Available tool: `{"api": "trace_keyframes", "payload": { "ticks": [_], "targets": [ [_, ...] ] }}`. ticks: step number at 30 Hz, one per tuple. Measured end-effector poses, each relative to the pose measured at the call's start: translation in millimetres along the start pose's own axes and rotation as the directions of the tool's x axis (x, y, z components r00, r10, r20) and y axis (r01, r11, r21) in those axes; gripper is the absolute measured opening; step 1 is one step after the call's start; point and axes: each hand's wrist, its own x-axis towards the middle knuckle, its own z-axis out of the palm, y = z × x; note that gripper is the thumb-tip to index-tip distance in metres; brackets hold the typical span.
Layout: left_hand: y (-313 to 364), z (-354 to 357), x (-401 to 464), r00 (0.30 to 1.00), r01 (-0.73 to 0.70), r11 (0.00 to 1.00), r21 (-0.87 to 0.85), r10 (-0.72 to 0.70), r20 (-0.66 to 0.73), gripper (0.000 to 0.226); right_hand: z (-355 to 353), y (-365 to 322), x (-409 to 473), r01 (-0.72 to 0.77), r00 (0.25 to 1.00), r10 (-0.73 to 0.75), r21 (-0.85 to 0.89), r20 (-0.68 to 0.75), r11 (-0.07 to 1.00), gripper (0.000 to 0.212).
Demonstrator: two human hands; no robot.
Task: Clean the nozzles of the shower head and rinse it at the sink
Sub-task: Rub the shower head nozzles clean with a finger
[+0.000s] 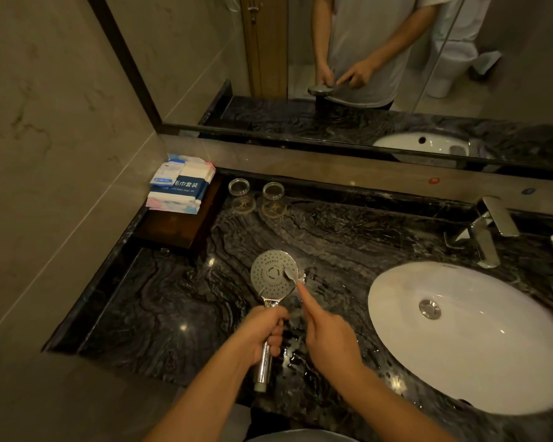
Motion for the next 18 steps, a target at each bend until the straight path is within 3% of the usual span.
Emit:
{"api": "trace_keyframes", "payload": {
  "ticks": [18],
  "targets": [
    [-2, 5, 0, 0.999, 0.036, 0.997, -0.066, -0.035, 0.024, 0.032, -6, -1, 6, -0.005, 1.000, 0.005, -0.033, -0.003, 0.999, 0.076]
  ]
}}
